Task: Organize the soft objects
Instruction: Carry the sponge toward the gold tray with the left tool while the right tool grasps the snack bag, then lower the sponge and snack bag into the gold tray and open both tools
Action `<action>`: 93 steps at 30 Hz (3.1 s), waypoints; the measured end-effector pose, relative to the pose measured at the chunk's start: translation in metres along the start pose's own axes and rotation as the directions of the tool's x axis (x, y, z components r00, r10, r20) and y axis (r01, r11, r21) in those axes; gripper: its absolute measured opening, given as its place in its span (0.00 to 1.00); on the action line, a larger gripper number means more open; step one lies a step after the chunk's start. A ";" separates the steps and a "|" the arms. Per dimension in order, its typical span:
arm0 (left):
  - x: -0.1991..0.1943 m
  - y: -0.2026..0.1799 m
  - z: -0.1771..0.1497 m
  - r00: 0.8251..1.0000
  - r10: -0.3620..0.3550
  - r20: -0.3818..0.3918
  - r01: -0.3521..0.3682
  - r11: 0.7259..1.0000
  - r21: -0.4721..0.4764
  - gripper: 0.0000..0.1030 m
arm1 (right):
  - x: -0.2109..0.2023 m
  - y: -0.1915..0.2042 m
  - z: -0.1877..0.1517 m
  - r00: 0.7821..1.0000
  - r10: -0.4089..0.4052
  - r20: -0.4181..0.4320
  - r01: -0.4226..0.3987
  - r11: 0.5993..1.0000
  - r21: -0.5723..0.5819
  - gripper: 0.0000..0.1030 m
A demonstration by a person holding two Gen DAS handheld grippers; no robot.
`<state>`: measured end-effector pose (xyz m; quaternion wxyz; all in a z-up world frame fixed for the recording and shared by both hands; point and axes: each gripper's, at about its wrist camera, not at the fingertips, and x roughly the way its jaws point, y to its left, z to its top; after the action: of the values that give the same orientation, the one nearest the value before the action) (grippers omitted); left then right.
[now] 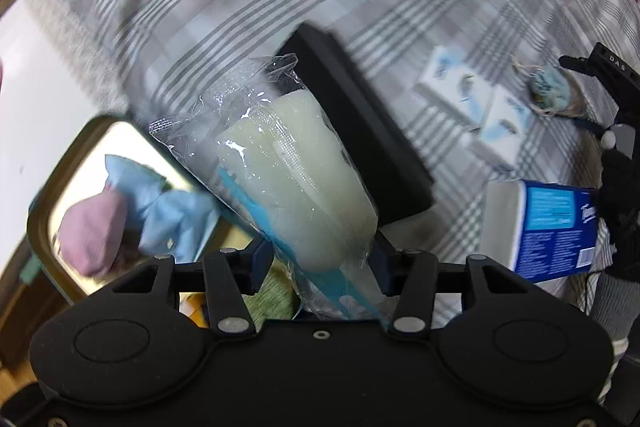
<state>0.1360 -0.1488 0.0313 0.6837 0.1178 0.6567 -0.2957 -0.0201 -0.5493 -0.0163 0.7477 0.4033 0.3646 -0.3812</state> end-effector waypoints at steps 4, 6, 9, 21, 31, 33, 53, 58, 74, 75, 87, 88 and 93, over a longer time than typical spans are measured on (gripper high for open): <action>0.001 0.028 -0.013 1.000 0.002 0.013 -0.001 0.999 -0.054 0.48 | 0.018 0.039 -0.016 0.995 -0.100 0.027 0.103 0.975 -0.198 1.00; -0.001 0.041 -0.019 0.999 0.012 0.033 -0.009 0.997 -0.081 0.48 | 0.022 0.054 -0.023 0.991 -0.126 0.041 0.133 0.954 -0.270 0.99; -0.005 0.059 -0.030 0.999 0.015 0.051 -0.009 0.993 -0.115 0.48 | 0.019 0.063 -0.034 0.985 -0.151 0.083 0.170 0.925 -0.341 0.73; -0.018 0.129 -0.081 0.996 -0.001 0.092 0.026 0.963 -0.267 0.48 | -0.058 0.074 -0.074 0.950 0.029 0.311 0.105 0.909 -0.403 0.56; -0.015 0.157 -0.125 0.995 -0.044 0.094 0.071 0.949 -0.308 0.48 | -0.151 0.122 -0.170 0.922 0.300 0.245 -0.111 0.811 -0.574 0.57; -0.011 0.161 -0.134 0.995 -0.058 0.083 0.082 0.944 -0.318 0.48 | -0.158 0.132 -0.192 0.927 0.333 0.175 -0.166 0.779 -0.605 0.57; 0.022 0.193 -0.120 0.992 0.093 0.083 -0.061 0.944 -0.323 0.71 | -0.164 0.206 -0.350 0.951 0.285 -0.123 -0.274 0.585 -0.764 0.57; 0.018 0.208 -0.122 0.991 0.050 0.126 -0.001 0.933 -0.360 0.71 | -0.155 0.215 -0.361 0.955 0.256 -0.152 -0.276 0.566 -0.777 0.57; 0.011 0.218 -0.122 0.975 0.143 0.172 -0.044 0.878 -0.477 0.71 | -0.115 0.242 -0.390 0.934 0.204 -0.292 -0.356 0.567 -0.743 0.68; 0.011 0.218 -0.122 0.974 0.145 0.172 -0.046 0.878 -0.477 0.71 | -0.116 0.242 -0.390 0.933 0.214 -0.290 -0.360 0.569 -0.739 0.70; 0.017 0.208 -0.119 0.979 0.139 0.147 -0.063 0.899 -0.432 0.71 | -0.114 0.218 -0.379 0.968 0.141 -0.207 -0.250 0.607 -0.755 0.71; 0.018 0.207 -0.119 0.980 0.139 0.145 -0.065 0.901 -0.429 0.71 | -0.113 0.215 -0.379 0.970 0.131 -0.206 -0.242 0.611 -0.754 0.71; 0.020 0.203 -0.118 0.980 0.140 0.141 -0.072 0.912 -0.405 0.71 | -0.105 0.204 -0.381 0.973 0.092 -0.213 -0.223 0.627 -0.747 0.71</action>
<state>0.1507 0.0731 -0.0473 0.7608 -0.0131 0.6363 -0.1272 0.0186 -0.1062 -0.0158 0.8476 0.1076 0.5115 -0.0916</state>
